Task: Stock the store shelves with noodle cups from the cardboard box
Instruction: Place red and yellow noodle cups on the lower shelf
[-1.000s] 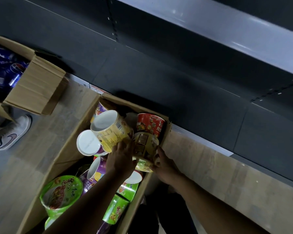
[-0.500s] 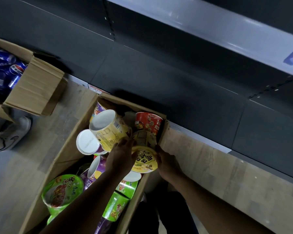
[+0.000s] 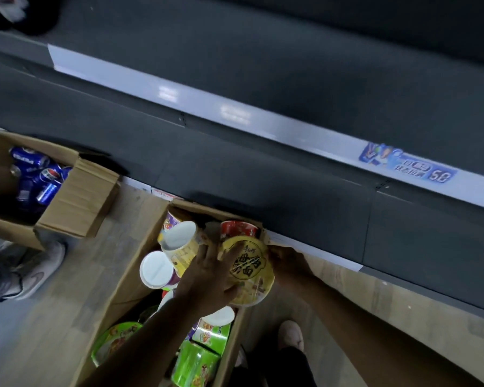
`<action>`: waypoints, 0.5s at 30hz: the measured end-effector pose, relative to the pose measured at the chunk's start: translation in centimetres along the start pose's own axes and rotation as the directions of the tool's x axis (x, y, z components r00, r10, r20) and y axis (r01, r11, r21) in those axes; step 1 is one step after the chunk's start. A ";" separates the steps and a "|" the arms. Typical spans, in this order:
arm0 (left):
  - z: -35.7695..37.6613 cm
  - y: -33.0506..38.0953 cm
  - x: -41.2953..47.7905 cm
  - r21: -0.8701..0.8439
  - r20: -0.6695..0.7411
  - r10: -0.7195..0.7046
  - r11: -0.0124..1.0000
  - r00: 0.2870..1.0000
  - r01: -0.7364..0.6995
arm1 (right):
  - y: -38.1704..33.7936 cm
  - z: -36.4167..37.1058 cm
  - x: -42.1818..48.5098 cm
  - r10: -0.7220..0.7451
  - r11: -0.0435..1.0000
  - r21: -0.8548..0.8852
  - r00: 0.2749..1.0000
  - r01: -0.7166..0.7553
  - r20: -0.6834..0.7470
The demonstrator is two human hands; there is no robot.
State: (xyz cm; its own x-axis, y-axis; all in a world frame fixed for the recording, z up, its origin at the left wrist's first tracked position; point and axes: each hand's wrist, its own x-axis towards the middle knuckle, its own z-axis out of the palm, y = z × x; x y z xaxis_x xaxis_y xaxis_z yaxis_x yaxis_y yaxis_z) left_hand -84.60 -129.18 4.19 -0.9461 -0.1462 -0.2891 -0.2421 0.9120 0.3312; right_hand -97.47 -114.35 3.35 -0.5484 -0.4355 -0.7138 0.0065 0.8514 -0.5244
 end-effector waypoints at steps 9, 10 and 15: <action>-11.6 2.7 -2.6 0.269 -0.091 0.256 0.937 0.962 -0.224 | -5.6 -6.5 -5.9 0.022 0.978 0.211 0.998 -0.009 -0.056; -12.9 2.9 -2.9 0.287 -0.092 0.274 0.928 0.957 -0.238 | -6.4 -7.2 -6.7 0.011 0.972 0.233 0.998 0.004 -0.065; -18.5 3.4 -4.3 0.315 -0.153 0.384 0.892 0.911 -0.323 | -10.3 -10.9 -11.2 -0.028 0.953 0.300 0.999 0.039 -0.043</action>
State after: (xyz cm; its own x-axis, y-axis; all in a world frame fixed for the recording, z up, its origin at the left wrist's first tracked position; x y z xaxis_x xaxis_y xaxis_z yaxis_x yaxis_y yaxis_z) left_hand -85.32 -132.51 23.21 -0.9874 0.1581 0.0016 0.1573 0.9818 0.1060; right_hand -100.51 -115.07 21.84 -0.5837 -0.4459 -0.6786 0.2355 0.7068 -0.6671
